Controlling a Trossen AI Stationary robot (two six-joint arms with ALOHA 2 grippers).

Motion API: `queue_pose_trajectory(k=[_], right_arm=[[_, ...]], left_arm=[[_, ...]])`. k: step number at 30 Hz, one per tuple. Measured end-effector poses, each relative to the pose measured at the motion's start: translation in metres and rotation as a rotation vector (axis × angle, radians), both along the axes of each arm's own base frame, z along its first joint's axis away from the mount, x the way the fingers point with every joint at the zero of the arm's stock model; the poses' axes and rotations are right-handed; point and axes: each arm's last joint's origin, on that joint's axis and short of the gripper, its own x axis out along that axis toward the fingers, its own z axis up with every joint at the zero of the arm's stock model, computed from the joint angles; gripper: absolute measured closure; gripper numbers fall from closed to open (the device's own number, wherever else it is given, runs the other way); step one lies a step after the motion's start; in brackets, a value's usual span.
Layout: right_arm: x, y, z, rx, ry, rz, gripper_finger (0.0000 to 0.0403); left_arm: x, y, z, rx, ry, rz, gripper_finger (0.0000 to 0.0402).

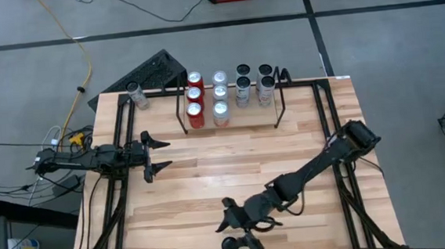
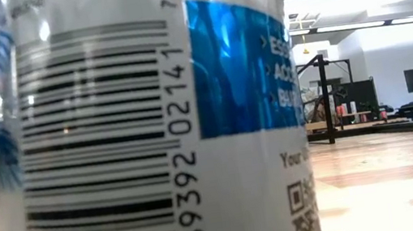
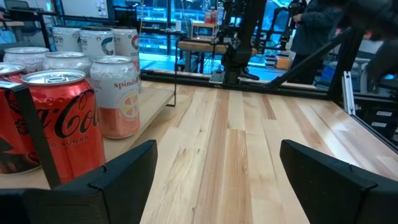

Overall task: Place canned beverage on shelf
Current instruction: Put the white blue soda can on the shelf aligned with the other white blue soda cans

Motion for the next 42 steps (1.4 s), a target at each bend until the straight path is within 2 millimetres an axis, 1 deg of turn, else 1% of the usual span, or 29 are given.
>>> queue_pose_trajectory(k=[5, 10, 13, 15, 18, 21, 23, 24, 25, 27, 30, 32, 34, 36, 42], right_arm=[[-0.025, 0.006, 0.022, -0.154, -0.027, -0.004, 0.0121], [-0.053, 0.021, 0.046, -0.289, -0.13, -0.069, 0.0121], [-0.062, 0.031, 0.048, -0.326, -0.158, -0.105, 0.0121], [-0.065, 0.035, 0.048, -0.329, -0.158, -0.098, 0.0121], [-0.065, 0.037, 0.045, -0.319, -0.15, -0.098, 0.0121], [-0.062, 0.04, 0.036, -0.313, -0.112, -0.104, 0.0121], [-0.056, 0.041, 0.031, -0.311, -0.133, -0.113, 0.0121], [-0.055, 0.04, 0.03, -0.343, -0.15, -0.116, 0.0121], [-0.054, 0.039, 0.03, -0.364, -0.165, -0.119, 0.0121], [-0.048, 0.034, 0.035, -0.344, -0.198, -0.145, 0.0121], [-0.042, 0.025, 0.038, -0.319, -0.188, -0.183, 0.0121], [-0.038, 0.022, 0.044, -0.318, -0.2, -0.193, 0.0119], [-0.036, 0.023, 0.055, -0.327, -0.246, -0.189, 0.011], [-0.036, 0.023, 0.061, -0.349, -0.275, -0.181, 0.0093], [-0.036, 0.024, 0.062, -0.37, -0.278, -0.171, 0.0027]], left_arm=[[0.0, 0.0, 0.0, 0.0, 0.0, 0.0, 0.0074], [0.0, 0.0, 0.0, 0.0, 0.0, 0.0, 0.0074], [0.0, 0.0, 0.0, 0.0, 0.0, 0.0, 0.0074], [0.0, 0.0, 0.0, 0.0, 0.0, 0.0, 0.0074], [0.0, 0.0, 0.0, 0.0, 0.0, 0.0, 0.0074], [0.0, 0.0, 0.0, 0.0, 0.0, 0.0, 0.0074], [0.0, 0.0, 0.0, 0.0, 0.0, 0.0, 0.0074], [0.0, 0.0, 0.0, 0.0, 0.0, 0.0, 0.0074], [0.0, 0.0, 0.0, 0.0, 0.0, 0.0, 0.0074], [0.0, 0.0, 0.0, 0.0, 0.001, 0.0, 0.0074], [0.0, 0.0, 0.0, 0.0, 0.0, 0.0, 0.0074], [0.0, 0.0, 0.0, 0.0, 0.0, 0.0, 0.0074], [0.0, 0.0, 0.0, 0.0, 0.0, 0.0, 0.0074], [0.0, 0.0, 0.0, 0.0, 0.0, 0.0, 0.0074], [0.0, 0.0, 0.0, 0.0, 0.0, 0.0, 0.0074]])
